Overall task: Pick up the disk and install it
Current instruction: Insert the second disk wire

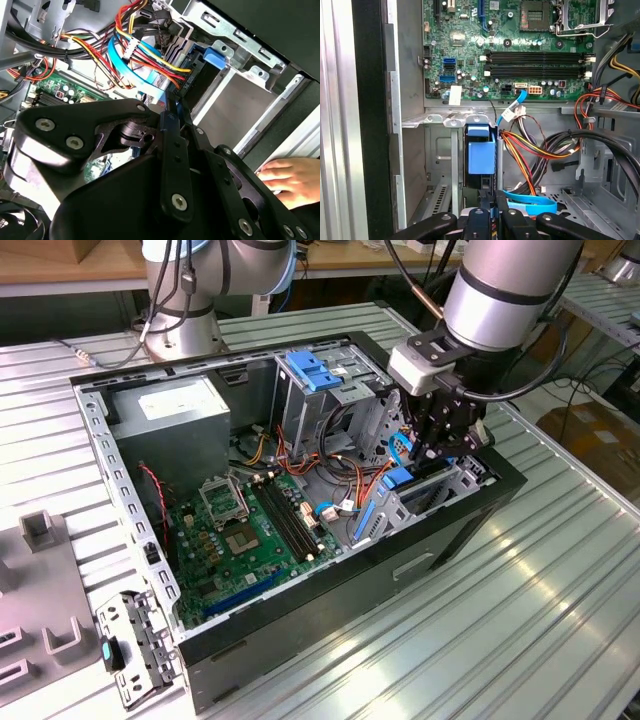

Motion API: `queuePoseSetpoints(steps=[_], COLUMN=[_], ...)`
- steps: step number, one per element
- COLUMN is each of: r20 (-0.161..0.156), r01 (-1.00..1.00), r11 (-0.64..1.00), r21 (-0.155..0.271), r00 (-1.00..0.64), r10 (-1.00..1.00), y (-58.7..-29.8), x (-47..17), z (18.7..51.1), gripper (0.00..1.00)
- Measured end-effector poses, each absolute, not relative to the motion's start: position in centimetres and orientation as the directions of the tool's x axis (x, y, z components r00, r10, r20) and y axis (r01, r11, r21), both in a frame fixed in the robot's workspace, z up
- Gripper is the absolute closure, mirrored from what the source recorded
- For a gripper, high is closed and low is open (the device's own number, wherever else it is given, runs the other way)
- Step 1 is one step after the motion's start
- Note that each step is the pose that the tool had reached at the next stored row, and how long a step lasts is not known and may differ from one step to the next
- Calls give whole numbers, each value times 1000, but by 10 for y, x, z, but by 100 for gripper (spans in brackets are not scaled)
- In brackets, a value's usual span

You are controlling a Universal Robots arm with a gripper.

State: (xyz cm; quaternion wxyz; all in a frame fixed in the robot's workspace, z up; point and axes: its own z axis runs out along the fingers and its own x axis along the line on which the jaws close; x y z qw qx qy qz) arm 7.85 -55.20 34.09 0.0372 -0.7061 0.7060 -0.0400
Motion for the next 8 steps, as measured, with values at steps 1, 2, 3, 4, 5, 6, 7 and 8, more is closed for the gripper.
queuePoseSetpoints(steps=[1,2,3,4,5,6,7,8], r20=[4,4,3,3,3,3,3,3], r01=[-994,-994,-994,-994,-994,-994,-994,-994], r11=[0,0,0,0,0,0,0,0], r21=[-109,-109,-109,-109,-109,-109,-109,-109], r00=[0,0,0,0,0,0,0,0], r10=[-1000,-1000,-1000,-1000,-1000,-1000,-1000,-1000], y=[-552,-552,-552,-552,-552,-552,-552,-552], x=[78,78,78,78,78,79,78,79], z=[340,340,340,340,340,339,340,340], gripper=[84,84,84,84,84,83,76,76])
